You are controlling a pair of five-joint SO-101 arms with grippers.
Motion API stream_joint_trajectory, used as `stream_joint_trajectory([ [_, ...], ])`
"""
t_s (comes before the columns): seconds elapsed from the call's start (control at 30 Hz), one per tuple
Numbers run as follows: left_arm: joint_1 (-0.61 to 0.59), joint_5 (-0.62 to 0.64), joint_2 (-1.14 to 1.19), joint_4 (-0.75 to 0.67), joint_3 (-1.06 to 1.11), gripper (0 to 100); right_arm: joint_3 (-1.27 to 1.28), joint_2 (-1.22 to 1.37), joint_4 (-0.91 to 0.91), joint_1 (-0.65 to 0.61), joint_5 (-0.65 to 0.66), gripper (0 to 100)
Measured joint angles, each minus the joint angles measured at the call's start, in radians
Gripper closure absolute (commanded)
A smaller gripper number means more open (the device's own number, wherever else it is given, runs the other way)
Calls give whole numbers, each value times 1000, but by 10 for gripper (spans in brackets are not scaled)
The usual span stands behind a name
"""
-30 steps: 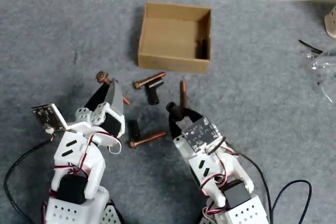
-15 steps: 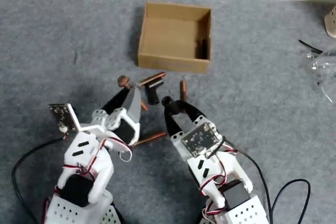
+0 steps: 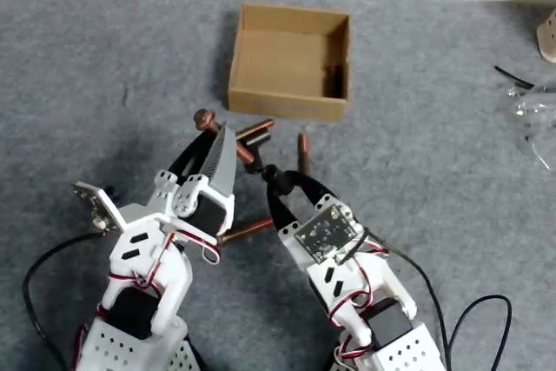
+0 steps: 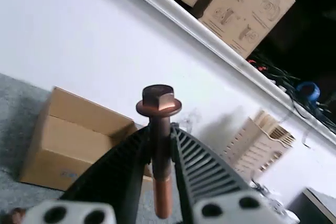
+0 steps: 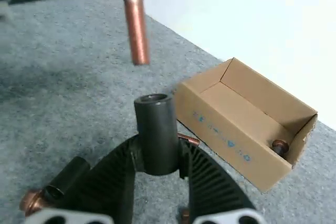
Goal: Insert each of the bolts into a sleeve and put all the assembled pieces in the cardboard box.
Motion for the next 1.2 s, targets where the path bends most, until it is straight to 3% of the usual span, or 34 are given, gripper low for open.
stream_joint_trajectory([
  [0.33, 118, -2, 0, -5, 49, 994, 0, 2, 0, -3, 2, 994],
  [0.77, 153, -3, 0, -5, 72, 994, 0, 2, 0, -2, 2, 994],
  [1.2, 238, -175, 0, 104, 72, 994, 0, 2, 2, 6, 2, 994],
])
